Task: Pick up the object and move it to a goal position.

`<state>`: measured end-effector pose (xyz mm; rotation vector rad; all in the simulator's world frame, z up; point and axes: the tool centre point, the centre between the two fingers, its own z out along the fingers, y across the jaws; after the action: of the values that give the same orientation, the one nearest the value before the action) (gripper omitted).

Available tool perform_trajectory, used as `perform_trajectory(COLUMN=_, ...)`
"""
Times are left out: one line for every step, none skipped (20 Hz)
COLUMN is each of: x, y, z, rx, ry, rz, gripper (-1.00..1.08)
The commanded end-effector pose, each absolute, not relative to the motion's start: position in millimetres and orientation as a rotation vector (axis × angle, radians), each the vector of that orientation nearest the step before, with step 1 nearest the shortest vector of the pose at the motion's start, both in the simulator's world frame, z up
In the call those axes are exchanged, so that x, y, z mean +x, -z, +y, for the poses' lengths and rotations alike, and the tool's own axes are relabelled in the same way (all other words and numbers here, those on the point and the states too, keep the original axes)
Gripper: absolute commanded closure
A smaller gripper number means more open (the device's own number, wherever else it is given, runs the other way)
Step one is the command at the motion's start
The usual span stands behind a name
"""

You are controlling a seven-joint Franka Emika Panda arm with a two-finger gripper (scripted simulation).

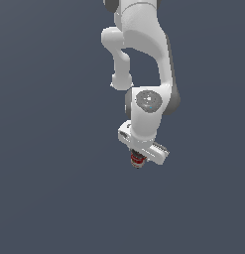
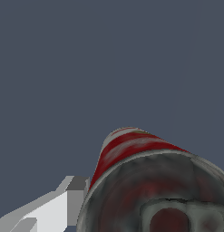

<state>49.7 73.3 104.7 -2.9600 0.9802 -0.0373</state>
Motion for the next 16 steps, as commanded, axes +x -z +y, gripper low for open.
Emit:
perform_trajectory(x=55, y=-121, z=69, rx=-2.962, ry=0.065, rz=0.931, gripper=1.08)
perform_trajectory(x=57, y=-127, z=67, rx=-2.963, ry=0.074, rz=0.908, gripper=1.08)
perform_trajectory(x=59, y=-134, z=65, rx=-2.964, ry=0.084, rz=0.883, gripper=1.08)
perform_trajectory(x=61, y=-141, z=63, rx=-2.965, ry=0.094, rz=0.857, gripper=1.08)
perform_trajectory(x=63, y=-148, z=61, rx=-2.966, ry=0.105, rz=0.830, gripper=1.08)
perform_trajectory(x=65, y=-156, z=59, rx=-2.967, ry=0.116, rz=0.802, gripper=1.08)
perform_trajectory(x=67, y=-164, z=57, rx=-2.967, ry=0.127, rz=0.772, gripper=1.08)
perform_trajectory(x=69, y=-173, z=55, rx=-2.967, ry=0.139, rz=0.743, gripper=1.08)
perform_trajectory(x=71, y=-181, z=52, rx=-2.967, ry=0.150, rz=0.713, gripper=1.08)
perform_trajectory(x=73, y=-189, z=50, rx=-2.966, ry=0.161, rz=0.684, gripper=1.08)
perform_trajectory(x=75, y=-197, z=48, rx=-2.965, ry=0.172, rz=0.655, gripper=1.08)
perform_trajectory(x=77, y=-205, z=46, rx=-2.963, ry=0.183, rz=0.626, gripper=1.08)
perform_trajectory(x=79, y=-213, z=44, rx=-2.962, ry=0.194, rz=0.598, gripper=1.08)
perform_trajectory(x=80, y=-221, z=42, rx=-2.960, ry=0.204, rz=0.570, gripper=1.08)
perform_trajectory(x=82, y=-229, z=40, rx=-2.957, ry=0.214, rz=0.542, gripper=1.08)
perform_trajectory(x=84, y=-236, z=38, rx=-2.955, ry=0.225, rz=0.514, gripper=1.08)
